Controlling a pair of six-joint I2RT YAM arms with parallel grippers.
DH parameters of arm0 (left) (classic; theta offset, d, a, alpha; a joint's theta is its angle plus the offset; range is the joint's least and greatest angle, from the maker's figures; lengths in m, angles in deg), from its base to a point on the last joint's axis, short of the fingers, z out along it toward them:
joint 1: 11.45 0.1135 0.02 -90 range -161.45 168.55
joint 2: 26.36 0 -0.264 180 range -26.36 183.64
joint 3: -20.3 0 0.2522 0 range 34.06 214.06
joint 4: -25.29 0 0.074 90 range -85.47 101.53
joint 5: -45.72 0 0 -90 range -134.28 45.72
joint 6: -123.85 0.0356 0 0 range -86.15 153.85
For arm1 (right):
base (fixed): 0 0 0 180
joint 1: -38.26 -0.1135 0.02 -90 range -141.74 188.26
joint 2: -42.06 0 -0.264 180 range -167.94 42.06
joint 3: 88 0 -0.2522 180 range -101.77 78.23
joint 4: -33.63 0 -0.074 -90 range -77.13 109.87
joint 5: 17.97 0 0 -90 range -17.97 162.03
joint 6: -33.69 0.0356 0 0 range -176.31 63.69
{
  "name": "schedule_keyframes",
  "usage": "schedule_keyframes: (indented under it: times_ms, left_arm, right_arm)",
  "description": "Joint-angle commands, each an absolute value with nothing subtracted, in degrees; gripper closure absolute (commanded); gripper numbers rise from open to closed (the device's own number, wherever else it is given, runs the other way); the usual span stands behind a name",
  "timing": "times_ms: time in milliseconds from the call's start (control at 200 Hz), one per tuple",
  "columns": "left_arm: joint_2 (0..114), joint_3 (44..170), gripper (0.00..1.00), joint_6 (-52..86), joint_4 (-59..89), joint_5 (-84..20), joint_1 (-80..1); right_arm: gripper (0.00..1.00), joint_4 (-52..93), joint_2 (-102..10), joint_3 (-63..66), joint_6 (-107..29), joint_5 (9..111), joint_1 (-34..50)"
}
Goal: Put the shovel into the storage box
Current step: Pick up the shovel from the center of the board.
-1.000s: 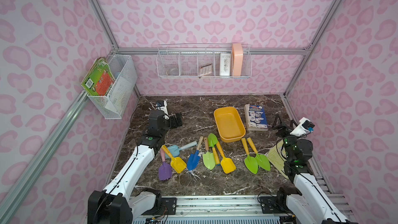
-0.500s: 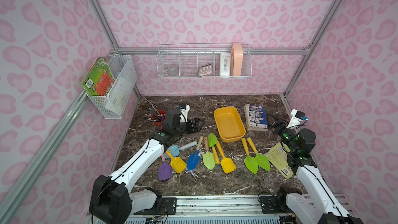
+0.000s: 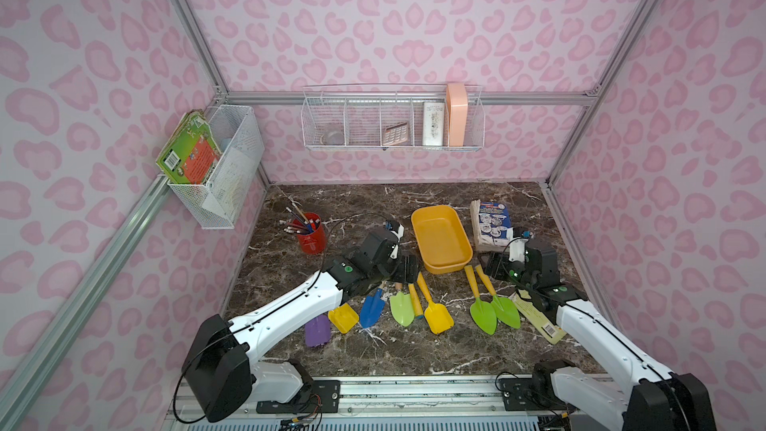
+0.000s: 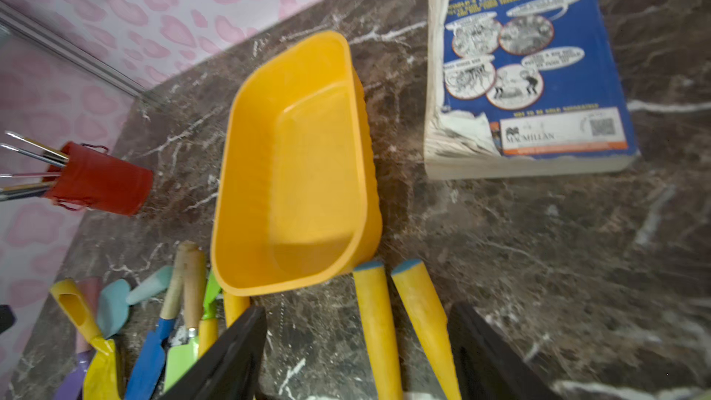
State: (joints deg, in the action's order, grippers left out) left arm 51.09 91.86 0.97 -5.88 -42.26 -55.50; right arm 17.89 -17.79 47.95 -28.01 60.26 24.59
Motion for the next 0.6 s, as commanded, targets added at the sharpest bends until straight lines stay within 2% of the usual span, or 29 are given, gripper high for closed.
schedule_keyframes:
  times_ms: [0,115,380,595]
  left_arm:
    - [52.95,91.98,0.12,0.15,-5.91,-44.55,-57.09]
    - [55.55,93.45,0.11,0.19,-5.68,-44.3,-59.15]
    - [59.97,93.48,0.23,-1.83,-3.85,-43.21,-62.39]
    - [59.02,93.57,0.24,-1.35,-5.02,-45.31,-62.78]
  right_arm:
    - [0.24,15.78,-18.62,48.72,-29.45,64.5,22.96]
    - [0.26,15.21,-20.66,48.68,-29.56,65.57,21.23]
    - [0.33,15.47,-24.98,49.45,-29.26,68.36,18.3]
    - [0.39,14.02,-30.56,48.01,-29.04,68.69,16.8]
